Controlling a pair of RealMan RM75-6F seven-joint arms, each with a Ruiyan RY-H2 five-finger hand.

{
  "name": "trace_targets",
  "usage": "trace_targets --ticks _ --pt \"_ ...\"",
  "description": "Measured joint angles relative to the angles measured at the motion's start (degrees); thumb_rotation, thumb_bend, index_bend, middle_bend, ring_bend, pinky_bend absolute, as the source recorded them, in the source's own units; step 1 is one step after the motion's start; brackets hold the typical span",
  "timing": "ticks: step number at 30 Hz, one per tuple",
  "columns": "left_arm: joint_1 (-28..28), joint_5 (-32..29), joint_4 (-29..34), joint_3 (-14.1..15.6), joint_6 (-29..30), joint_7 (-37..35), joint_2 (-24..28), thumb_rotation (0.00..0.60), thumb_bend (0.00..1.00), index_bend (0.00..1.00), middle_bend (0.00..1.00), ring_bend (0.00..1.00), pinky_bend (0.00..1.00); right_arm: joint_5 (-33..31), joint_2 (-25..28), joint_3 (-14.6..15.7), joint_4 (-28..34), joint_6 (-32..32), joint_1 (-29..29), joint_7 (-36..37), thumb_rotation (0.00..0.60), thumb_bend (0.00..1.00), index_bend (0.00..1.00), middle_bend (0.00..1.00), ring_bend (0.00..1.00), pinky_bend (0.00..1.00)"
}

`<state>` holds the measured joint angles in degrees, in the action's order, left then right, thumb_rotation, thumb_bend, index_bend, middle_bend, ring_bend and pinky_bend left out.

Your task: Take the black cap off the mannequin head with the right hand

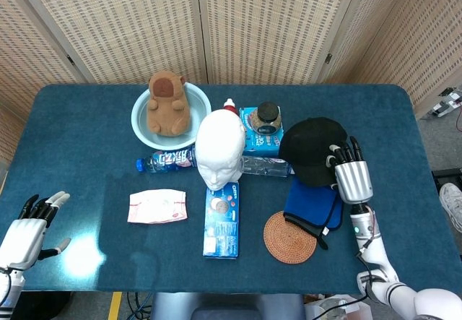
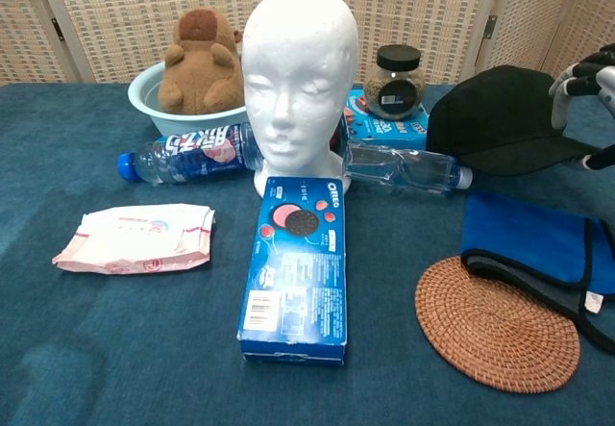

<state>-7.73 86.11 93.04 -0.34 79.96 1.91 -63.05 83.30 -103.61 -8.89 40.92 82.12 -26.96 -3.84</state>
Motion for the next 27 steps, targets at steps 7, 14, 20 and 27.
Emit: trace_targets --ticks 7,14,20,27 --pt "0.26 0.12 0.45 0.16 0.39 0.25 0.39 0.600 0.19 0.13 0.12 0.12 0.00 -3.14 3.94 -0.83 9.58 -3.94 1.04 -6.53 0.600 0.00 0.19 0.14 0.03 0.03" --pt "0.31 0.15 0.76 0.30 0.27 0.55 0.56 0.600 0.19 0.13 0.12 0.12 0.00 -5.19 9.47 0.21 19.60 -7.09 3.15 -11.95 0.600 0.00 0.00 0.04 0.00 0.00" --pt "0.30 0.35 1.16 0.30 0.48 0.70 0.74 0.600 0.19 0.13 0.12 0.12 0.00 -5.59 14.87 2.25 27.10 -8.53 5.17 -14.59 0.600 0.00 0.00 0.00 0.00 0.00" --pt "0.47 0.50 1.59 0.47 0.64 1.02 0.94 0.600 0.19 0.13 0.12 0.12 0.00 -5.48 20.60 4.80 35.11 -9.19 7.65 -16.04 0.600 0.00 0.00 0.00 0.00 0.00"
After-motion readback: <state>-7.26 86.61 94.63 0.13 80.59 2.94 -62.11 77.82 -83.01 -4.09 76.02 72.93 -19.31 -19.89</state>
